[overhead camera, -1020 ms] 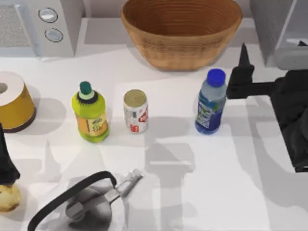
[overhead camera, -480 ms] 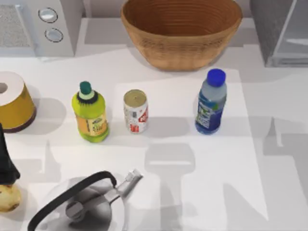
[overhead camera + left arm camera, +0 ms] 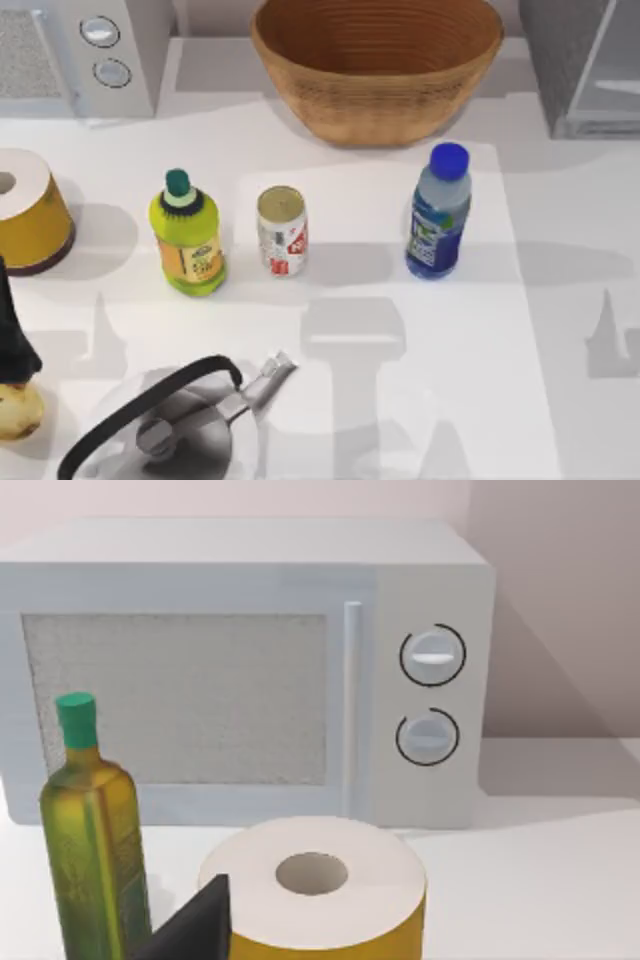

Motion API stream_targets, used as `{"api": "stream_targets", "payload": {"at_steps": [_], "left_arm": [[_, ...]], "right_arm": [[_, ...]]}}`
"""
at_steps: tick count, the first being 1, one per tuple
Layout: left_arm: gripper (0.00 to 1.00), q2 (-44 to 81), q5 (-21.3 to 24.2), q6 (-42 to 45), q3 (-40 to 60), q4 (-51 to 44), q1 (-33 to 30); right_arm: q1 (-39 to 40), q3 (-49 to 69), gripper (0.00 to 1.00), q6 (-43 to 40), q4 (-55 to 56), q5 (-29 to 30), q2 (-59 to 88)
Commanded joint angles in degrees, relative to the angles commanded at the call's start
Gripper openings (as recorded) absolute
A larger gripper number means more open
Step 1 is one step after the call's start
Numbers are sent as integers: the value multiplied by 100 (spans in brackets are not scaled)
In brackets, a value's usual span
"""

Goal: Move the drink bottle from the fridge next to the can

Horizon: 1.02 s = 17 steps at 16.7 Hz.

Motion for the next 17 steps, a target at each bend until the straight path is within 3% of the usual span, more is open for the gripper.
{"api": "stream_targets", "payload": {"at_steps": [10,17], "left_arm": [[100,0,0,0,0,0,0],[100,0,0,0,0,0,0]], "right_arm": [[-60,213,100,-14,-461,-37,-398],[-69,1500,100,-34,-3222,-42,-1947]]}}
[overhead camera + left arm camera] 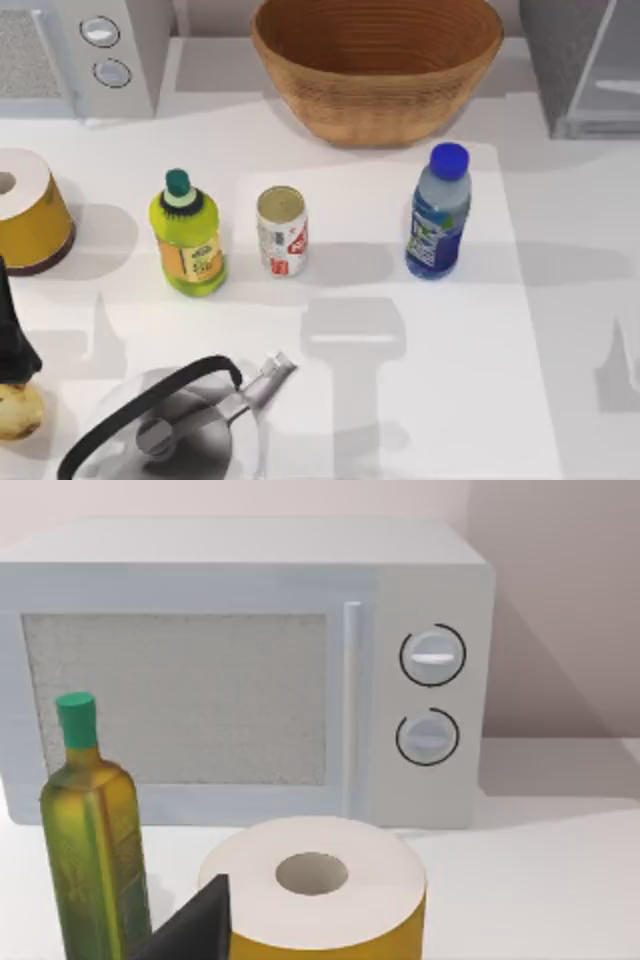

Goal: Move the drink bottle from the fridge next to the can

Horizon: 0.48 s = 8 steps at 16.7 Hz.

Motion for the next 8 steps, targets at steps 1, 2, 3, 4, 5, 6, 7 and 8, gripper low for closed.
{"api": "stream_targets", "payload": {"at_steps": [1,2,3,4,5,6,7,8], "left_arm": [[100,0,0,0,0,0,0],[100,0,0,0,0,0,0],[100,0,0,0,0,0,0],[100,0,0,0,0,0,0],[100,0,0,0,0,0,0],[100,0,0,0,0,0,0],[100,0,0,0,0,0,0],[100,0,0,0,0,0,0]], "right_arm": [[2,213,100,-2,-520,-4,-260],[3,422,100,-4,-1045,-8,-519],[3,627,100,-6,-1567,-11,-775],[1,828,100,-9,-2081,-12,-1027],[-1,1024,100,-11,-2579,-12,-1272],[-3,1214,100,-14,-3054,-13,-1509],[-4,1398,100,-16,-3499,-14,-1735],[-6,1573,100,-19,-3907,-15,-1949]]}}
